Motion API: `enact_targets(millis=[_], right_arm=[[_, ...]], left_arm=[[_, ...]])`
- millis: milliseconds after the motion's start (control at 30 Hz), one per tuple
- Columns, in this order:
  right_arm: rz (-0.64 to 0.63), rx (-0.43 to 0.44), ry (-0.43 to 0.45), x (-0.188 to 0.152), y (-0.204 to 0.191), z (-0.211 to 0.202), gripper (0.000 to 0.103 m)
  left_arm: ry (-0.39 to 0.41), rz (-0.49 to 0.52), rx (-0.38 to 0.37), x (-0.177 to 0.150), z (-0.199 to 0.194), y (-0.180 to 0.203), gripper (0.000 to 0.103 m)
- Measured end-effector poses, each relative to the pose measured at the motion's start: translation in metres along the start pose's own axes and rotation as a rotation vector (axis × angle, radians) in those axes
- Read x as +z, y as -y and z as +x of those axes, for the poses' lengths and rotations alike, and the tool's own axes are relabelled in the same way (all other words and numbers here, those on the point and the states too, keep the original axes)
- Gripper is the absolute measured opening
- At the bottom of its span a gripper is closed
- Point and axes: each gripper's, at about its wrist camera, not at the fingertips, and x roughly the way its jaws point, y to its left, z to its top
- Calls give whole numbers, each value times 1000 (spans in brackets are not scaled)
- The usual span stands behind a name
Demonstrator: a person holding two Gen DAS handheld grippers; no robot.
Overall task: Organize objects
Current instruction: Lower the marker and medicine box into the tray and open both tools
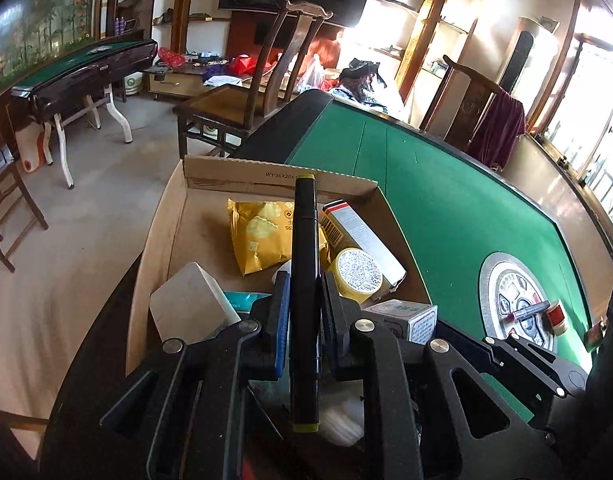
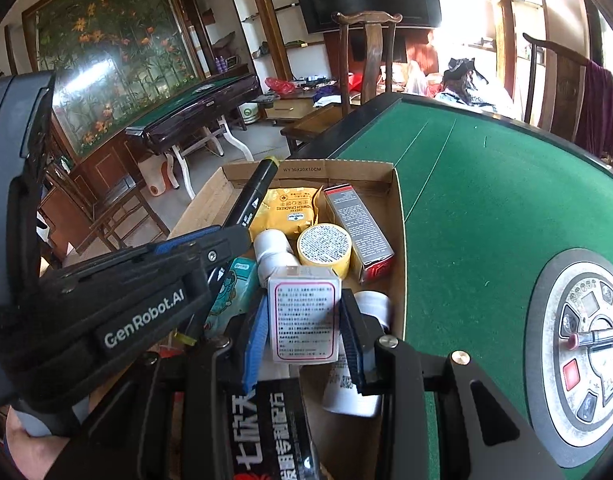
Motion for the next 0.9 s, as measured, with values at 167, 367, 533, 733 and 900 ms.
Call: enact_targets(millis=[167,367,533,733,900], right_arm=[[2,-3,3,3,0,4,35],[-17,-9,0,1,-1,5,36],[-26,-18,6,-1,1,-4,36],[-35,-12,31,-3,3,-21,42],[-9,9,53,-8,19,-42,42]], left_arm=[[-24,-21,15,-2,8,-4,15],[-29,-33,26,-2,11,-6,15],[-15,-25,10,-1,6,-4,15],[24,-21,-15,0,-2,-2,27],[54,-19,-39,1,-9,1,27]])
